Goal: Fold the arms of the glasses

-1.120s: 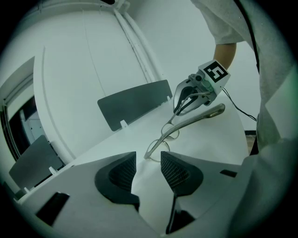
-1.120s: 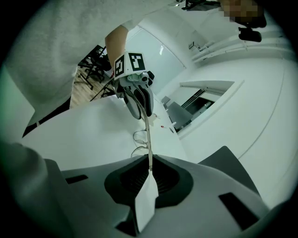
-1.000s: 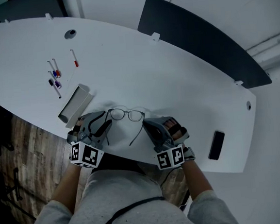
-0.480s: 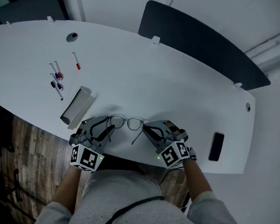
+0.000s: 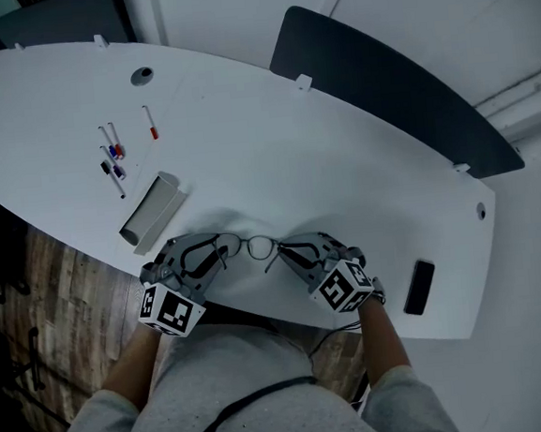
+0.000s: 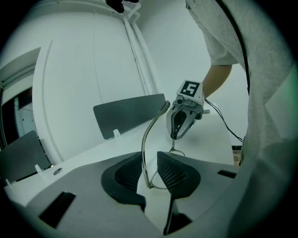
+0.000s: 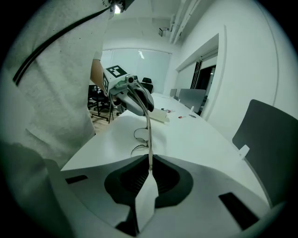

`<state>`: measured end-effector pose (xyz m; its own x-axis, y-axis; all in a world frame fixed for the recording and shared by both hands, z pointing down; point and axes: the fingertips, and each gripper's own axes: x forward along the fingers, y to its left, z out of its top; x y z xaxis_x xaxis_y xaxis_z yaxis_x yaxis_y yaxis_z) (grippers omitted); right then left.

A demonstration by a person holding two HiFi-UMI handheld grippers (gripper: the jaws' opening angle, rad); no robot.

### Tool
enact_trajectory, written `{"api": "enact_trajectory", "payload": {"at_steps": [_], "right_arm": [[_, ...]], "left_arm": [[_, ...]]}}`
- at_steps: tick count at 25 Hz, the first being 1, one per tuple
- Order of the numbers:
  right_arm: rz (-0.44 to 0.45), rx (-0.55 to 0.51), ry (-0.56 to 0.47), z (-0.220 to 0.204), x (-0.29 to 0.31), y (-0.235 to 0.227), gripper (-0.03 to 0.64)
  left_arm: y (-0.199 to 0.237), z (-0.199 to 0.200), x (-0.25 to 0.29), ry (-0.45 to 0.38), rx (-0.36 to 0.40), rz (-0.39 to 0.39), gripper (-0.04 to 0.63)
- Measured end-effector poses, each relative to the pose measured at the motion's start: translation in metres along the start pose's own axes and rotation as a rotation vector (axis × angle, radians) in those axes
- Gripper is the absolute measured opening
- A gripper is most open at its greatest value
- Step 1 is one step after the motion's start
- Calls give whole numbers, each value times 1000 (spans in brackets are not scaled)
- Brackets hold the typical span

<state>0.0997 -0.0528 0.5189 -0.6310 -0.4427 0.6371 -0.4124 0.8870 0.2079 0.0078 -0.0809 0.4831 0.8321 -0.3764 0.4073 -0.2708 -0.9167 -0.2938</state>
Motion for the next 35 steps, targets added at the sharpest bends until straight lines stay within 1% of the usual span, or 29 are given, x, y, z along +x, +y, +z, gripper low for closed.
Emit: {"api": "enact_trajectory", "payload": {"at_steps": [3,5,7,10,15,17,19,23,26,28,31,35], "right_arm": [[12,14,0,0,1,-3,37],[5,23,3,-1,1,-5,37],[-18,37,3,0,1,-7,37],[-61,60,-7,2,-3,-12,37],[-117,130,-42,6,-10,-17,38],[-137,159,-60,8,-12,-17,57],[-147,173,-72,12,-13,-16,97],[-178,137,-77,19,-10,-15,95],[-234,103,-79,22,-10,-19,56],[-257,78,-73,25,-9,-21,42],[-276,42,-61,28,-8,-22,37],[-276,-1,-35,32,-2,-21,34]], "left_arm": [[1,7,-1,-19,-12,-8,103],[3,13,-2,-32,-26,-2,72],[4,15,-3,-40,-42,6,46],[5,16,-3,-44,-59,9,40],[6,18,-3,-51,-76,12,25],[6,18,-4,-53,-85,16,25],[5,17,-4,-52,-89,20,25],[6,17,-4,-50,-97,26,25],[8,15,-4,-50,-99,29,25],[9,14,-4,-46,-98,34,25],[10,14,-4,-46,-103,45,25],[15,12,-6,-46,-130,65,23]]}}
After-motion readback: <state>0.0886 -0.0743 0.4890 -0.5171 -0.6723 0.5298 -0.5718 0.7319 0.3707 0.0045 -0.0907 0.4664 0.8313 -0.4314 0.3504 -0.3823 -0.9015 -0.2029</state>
